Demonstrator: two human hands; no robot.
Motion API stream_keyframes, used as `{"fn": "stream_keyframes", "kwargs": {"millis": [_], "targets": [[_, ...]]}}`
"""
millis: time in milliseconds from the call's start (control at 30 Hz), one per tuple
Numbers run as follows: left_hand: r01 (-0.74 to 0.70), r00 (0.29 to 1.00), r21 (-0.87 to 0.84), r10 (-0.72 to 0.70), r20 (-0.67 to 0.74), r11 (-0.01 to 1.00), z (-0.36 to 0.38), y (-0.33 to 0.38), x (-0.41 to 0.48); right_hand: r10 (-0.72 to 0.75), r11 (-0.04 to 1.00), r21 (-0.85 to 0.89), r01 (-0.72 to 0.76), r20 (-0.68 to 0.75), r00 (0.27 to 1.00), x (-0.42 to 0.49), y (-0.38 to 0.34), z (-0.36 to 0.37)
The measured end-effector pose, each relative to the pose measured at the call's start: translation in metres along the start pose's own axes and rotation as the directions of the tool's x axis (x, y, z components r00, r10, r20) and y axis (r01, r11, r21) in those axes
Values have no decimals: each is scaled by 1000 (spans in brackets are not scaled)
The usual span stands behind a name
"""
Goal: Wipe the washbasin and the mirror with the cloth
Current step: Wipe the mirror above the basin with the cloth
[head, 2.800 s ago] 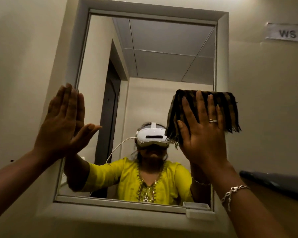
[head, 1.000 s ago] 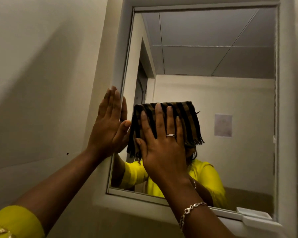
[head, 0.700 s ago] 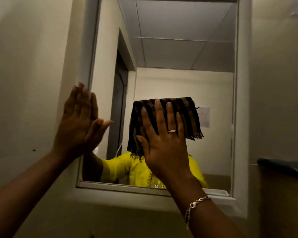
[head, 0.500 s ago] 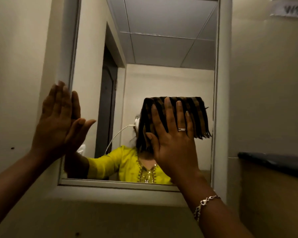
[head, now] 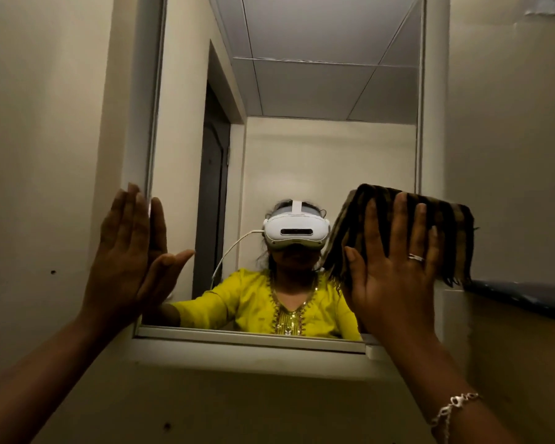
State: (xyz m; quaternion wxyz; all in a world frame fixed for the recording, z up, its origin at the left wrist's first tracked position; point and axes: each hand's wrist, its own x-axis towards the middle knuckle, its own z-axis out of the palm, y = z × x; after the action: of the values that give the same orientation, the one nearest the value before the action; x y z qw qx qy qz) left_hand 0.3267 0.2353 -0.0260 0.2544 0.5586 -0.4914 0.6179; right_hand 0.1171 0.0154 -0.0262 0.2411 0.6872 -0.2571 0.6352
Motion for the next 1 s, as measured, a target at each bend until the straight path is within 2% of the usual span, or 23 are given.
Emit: {"fn": "stream_keyframes", "kwargs": {"millis": [33,100,233,333,500,667,833,1000], "targets": [[105,994,-124,-105,7,987,6,-9,-2,16,1000,0,-16,6,1000,-3,-5,1],[207,978,-75,-206,23,975,5,-17,-3,53,999,-9,-52,8,999,-8,-14,3],[202,979,-28,-202,-12,979,7,-11,-3,86,996,-6,-86,18,996,-17,-38,4],[188,982,115,-188,-13,975,21,-27,-7,44,999,9,-44,27,999,-20,-65,5],[224,974,66,-224,-18,972,27,-33,-10,-15,995,96,10,53,998,-20,-122,8],[145,984,-297,-170,-57,944,5,-15,-5,-92,975,209,81,46,995,-16,-177,14],[175,977,-358,-207,-54,917,11,-21,-9,-153,966,221,133,73,986,-12,-215,18],[187,972,-398,-229,-61,898,11,-21,-11,-185,966,202,163,98,978,-12,-223,20]]}}
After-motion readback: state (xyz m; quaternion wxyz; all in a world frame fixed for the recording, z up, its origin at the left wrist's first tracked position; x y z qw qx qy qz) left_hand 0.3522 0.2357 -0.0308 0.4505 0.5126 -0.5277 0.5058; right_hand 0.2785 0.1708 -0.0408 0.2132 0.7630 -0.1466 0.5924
